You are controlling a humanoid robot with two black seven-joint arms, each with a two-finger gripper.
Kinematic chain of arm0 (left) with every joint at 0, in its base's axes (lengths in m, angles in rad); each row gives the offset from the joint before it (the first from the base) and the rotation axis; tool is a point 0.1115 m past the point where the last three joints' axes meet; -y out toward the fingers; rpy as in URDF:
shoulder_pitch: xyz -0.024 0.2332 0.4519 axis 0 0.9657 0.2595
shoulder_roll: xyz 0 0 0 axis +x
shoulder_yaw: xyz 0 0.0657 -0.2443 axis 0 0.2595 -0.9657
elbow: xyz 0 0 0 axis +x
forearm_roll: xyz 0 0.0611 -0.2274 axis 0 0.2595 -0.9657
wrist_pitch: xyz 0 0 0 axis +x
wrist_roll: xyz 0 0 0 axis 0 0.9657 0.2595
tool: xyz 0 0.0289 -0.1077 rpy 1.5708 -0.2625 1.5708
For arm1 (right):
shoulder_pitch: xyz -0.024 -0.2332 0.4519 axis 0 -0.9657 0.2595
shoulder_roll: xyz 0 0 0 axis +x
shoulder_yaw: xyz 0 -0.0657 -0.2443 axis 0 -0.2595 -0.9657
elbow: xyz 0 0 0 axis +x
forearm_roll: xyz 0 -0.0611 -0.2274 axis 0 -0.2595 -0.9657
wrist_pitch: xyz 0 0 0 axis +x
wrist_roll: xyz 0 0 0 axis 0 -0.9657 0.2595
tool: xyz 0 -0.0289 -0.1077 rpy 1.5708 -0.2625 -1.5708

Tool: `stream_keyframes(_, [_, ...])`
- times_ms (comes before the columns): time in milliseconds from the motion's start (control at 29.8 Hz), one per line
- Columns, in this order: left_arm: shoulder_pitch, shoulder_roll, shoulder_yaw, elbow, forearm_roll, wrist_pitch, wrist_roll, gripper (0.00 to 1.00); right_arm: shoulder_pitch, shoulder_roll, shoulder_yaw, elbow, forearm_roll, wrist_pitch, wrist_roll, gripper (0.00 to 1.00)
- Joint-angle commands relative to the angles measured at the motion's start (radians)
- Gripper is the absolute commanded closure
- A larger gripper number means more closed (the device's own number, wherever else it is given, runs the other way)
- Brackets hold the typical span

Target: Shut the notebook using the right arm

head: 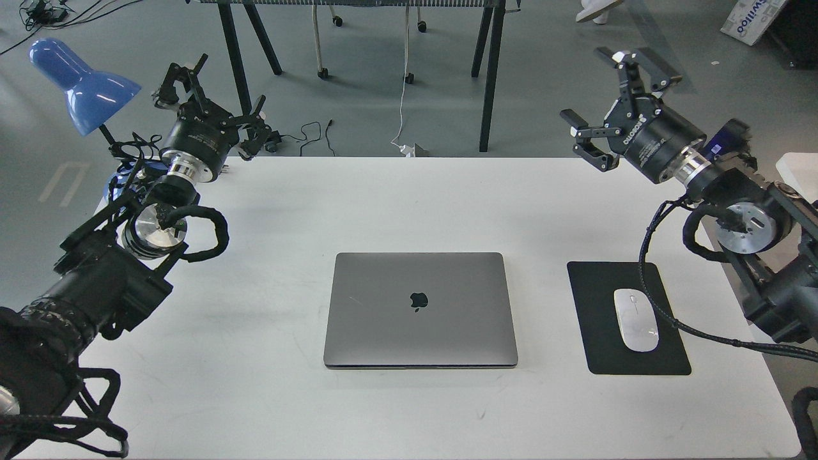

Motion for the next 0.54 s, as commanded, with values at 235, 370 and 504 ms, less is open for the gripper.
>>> stream_keyframes(235, [0.0, 0.0, -0.001, 0.0, -0.002, 0.0, 0.0, 0.0, 0.035, 0.014, 0.09, -0.273, 0.364, 0.037, 0.003, 0.0])
stream_keyframes(370, [0.0, 0.002, -0.002, 0.0, -0.002, 0.0, 0.0, 0.0, 0.035, 0.014, 0.091, -0.281, 0.364, 0.037, 0.004, 0.0])
stream_keyframes(504, [0.0, 0.002, -0.001, 0.0, -0.002, 0.0, 0.0, 0.0, 0.038, 0.014, 0.094, -0.282, 0.364, 0.037, 0.004, 0.0])
